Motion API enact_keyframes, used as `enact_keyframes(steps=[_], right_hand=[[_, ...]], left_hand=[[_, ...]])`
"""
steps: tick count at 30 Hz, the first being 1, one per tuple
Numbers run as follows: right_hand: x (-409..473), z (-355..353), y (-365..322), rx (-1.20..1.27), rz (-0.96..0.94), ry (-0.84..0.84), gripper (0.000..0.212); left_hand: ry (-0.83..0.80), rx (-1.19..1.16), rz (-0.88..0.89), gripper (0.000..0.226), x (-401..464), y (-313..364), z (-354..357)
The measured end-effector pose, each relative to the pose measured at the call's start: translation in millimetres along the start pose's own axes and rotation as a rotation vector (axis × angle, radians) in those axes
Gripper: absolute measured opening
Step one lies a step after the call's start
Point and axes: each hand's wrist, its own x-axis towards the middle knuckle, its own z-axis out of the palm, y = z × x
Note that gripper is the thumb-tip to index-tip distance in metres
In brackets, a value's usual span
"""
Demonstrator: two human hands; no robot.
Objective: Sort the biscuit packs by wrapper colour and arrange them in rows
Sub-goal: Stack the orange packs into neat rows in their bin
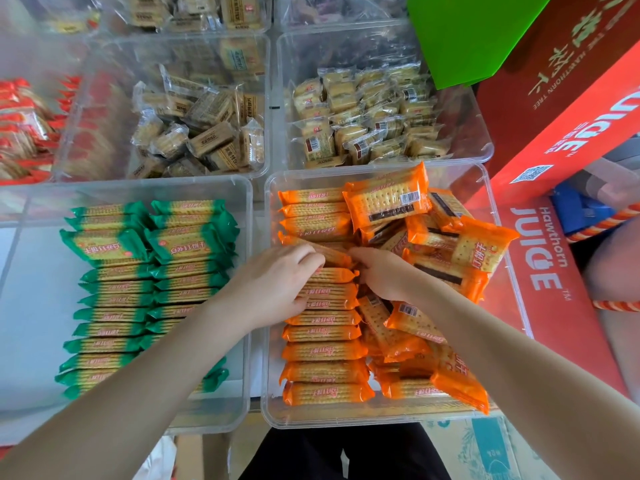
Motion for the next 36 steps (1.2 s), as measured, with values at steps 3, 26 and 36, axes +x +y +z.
enact_keyframes(steps=[3, 26, 36], right_hand=[[3, -4, 2, -0.036, -0.005, 0.024, 0.046], [-2, 12, 11, -0.418, -0.169, 0.073, 0.038], [1, 21, -1, -0.284, -0.17, 0.109, 0.045]], left_hand=[[0.022, 0.086, 0.013, 0.048, 1, -3, 1], [0.051, 0.029, -0.013, 0.066, 14, -16, -34], [0.087, 0.015, -0.153, 0.068, 44, -28, -34]])
